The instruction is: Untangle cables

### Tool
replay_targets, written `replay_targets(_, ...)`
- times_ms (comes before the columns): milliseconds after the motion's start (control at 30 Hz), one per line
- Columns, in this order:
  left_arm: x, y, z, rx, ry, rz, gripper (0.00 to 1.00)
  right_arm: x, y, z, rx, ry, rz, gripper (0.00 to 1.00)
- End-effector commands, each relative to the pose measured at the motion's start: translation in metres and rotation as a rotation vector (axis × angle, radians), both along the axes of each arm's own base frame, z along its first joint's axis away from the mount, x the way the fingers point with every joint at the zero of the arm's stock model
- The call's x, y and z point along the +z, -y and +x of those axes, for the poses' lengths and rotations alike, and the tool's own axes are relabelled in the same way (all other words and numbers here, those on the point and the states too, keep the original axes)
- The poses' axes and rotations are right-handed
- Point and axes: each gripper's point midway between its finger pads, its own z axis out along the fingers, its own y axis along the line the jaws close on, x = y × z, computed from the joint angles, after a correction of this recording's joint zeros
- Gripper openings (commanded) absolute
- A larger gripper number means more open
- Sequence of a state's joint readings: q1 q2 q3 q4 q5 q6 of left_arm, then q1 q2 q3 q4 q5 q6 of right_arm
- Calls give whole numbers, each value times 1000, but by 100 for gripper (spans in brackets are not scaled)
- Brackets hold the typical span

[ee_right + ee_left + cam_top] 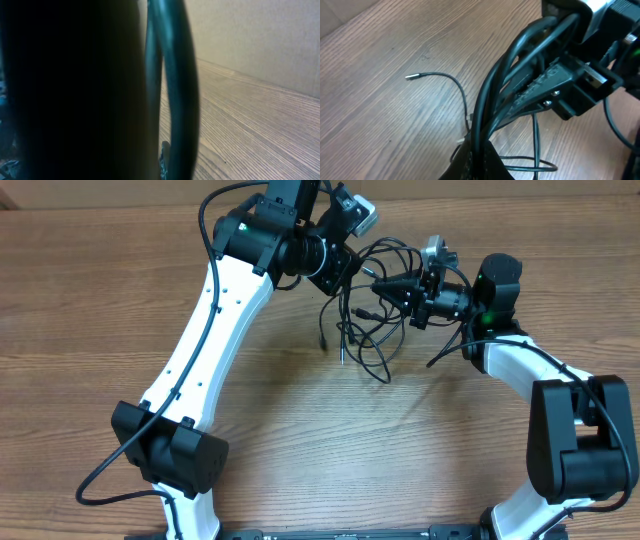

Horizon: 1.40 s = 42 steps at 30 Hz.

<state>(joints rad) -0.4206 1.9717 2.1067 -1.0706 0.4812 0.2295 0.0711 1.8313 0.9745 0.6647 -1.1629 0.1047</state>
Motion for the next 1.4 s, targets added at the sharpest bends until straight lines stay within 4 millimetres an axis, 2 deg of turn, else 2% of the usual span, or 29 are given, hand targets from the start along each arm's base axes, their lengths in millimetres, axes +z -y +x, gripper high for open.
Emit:
replay_targets(0, 36, 21, -10, -58, 11, -136, 4, 11, -3, -2, 5, 22, 1, 4)
replay_targets(267, 67, 31, 14, 117, -35, -302, 4, 9, -3, -2, 5, 9, 0, 4)
replay_targets(567, 77, 28, 29, 238, -72, -369, 4, 9, -3, -2, 5, 7, 0, 4)
replay_targets(767, 83, 7, 54, 479, -173, -467, 4, 9, -3, -2, 5, 5, 0, 4)
replay_targets(1100, 85, -28, 73, 749, -427, -638, 4, 9, -3, -2, 5, 4, 0, 4)
replay_targets(1233, 86, -43, 78, 812, -498, -688, 4, 9, -3, -2, 5, 5, 0, 4)
replay_targets(1367, 85, -56, 83, 807, -468, -674, 4, 9, -3, -2, 5, 4, 0, 4)
